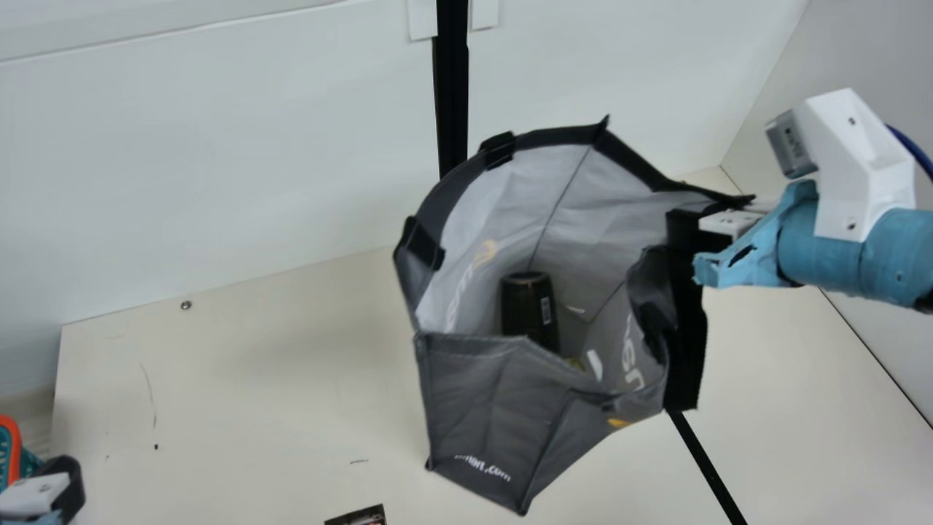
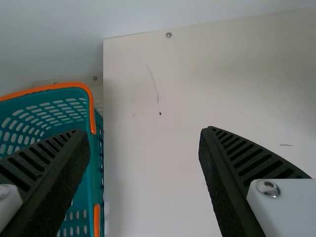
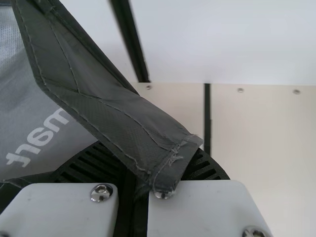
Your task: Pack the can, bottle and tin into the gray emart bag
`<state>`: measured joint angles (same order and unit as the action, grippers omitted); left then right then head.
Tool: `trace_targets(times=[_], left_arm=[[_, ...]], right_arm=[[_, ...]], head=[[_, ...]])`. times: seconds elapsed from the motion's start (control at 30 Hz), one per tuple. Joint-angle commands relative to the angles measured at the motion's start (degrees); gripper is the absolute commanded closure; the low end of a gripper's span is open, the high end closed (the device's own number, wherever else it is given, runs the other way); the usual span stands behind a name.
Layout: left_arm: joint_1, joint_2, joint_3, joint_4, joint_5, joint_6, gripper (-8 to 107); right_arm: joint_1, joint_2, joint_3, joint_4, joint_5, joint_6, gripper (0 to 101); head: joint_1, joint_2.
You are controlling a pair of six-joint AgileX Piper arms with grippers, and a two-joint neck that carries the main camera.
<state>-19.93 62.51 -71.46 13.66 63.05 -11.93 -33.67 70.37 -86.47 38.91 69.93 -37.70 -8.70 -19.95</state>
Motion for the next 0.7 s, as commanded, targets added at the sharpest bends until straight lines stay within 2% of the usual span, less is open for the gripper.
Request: trace_targets(times=[0.0,0.33,0.67], left_arm=[[0.00,0.00,0.00,0.00,0.00,0.00,9],[0.00,0.00,0.00,0.00,0.00,0.00,9],[0.00,0.00,0.00,0.00,0.00,0.00,9]], right_arm=[[-2.54,0.80,-0.96,0.09,-0.03,-0.47,101],[-12.87,6.71,-6.89,0.61,-0.03,-2.64,101],[-21.84,14.76,-16.52,-0.71,-0.03,-2.75,101]], head=[[-1.30,-0.05],[-1.30,-0.05],[-1.30,-0.05]])
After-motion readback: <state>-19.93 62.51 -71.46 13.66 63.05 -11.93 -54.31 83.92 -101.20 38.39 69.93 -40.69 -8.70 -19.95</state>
